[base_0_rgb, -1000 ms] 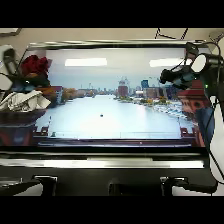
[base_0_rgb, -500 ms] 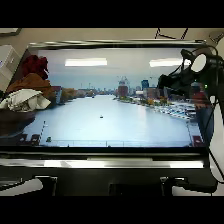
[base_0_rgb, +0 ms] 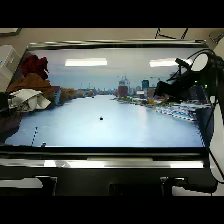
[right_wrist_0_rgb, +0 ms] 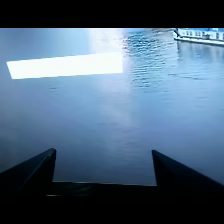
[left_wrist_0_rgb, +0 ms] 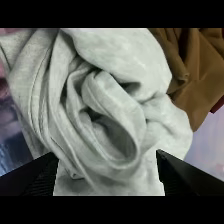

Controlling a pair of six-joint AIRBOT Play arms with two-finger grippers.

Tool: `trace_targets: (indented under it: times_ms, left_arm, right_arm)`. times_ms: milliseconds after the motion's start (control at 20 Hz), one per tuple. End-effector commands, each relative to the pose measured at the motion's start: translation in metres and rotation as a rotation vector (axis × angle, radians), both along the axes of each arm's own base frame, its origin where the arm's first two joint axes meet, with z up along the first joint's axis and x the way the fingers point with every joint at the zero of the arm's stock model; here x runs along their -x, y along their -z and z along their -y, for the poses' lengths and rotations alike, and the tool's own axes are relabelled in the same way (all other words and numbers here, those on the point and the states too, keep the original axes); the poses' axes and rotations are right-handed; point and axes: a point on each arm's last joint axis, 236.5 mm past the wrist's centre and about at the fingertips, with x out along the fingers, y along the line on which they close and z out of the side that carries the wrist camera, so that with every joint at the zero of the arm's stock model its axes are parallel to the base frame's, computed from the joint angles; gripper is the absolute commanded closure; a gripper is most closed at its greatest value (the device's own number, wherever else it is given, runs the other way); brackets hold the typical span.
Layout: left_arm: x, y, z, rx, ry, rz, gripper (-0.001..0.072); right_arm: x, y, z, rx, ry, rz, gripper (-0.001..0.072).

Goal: Fold the clothes and pants, and hang the long-sleeved shirts on hangers.

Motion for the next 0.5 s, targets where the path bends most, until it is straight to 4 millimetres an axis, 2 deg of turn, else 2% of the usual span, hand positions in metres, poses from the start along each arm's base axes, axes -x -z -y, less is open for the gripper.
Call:
trace_targets:
  times_ms: [0,150,200,250,300,350,400,450]
  left_arm:
    - [-0.017,0.014,-0.005,-0.026,0.030,0.075,-0.0011]
    - [-0.027,0.005,-0.010,-0.128,0.076,0.126,-0.0001]
    - [-0.026,0.006,-0.006,-0.160,0.125,0.119,0.0104]
    - [-0.023,0.011,0.000,-0.191,0.186,0.098,0.0278]
    - [-0.020,0.014,0.005,-0.187,0.213,0.085,0.0404]
    - [-0.021,0.012,0.010,-0.162,0.220,0.091,0.0636]
    - [-0.022,0.004,0.017,-0.153,0.237,0.112,0.0682]
    - [-0.024,-0.010,0.021,-0.170,0.253,0.138,0.0683]
  right_arm:
    - [0.004,-0.001,-0.006,-0.029,0.017,-0.025,0.0032]
    - [0.006,-0.002,-0.010,-0.045,0.013,-0.030,0.0043]
    - [0.006,-0.002,-0.011,-0.051,0.015,-0.033,0.0044]
    - [0.007,-0.002,-0.011,-0.053,0.031,-0.043,0.0044]
    - [0.008,-0.002,-0.011,-0.055,0.042,-0.050,0.0044]
    - [0.011,-0.002,-0.012,-0.057,0.038,-0.061,0.0044]
    - [0.014,-0.001,-0.012,-0.056,0.034,-0.075,0.0044]
    - [0.019,-0.001,-0.012,-0.055,0.029,-0.093,0.0044]
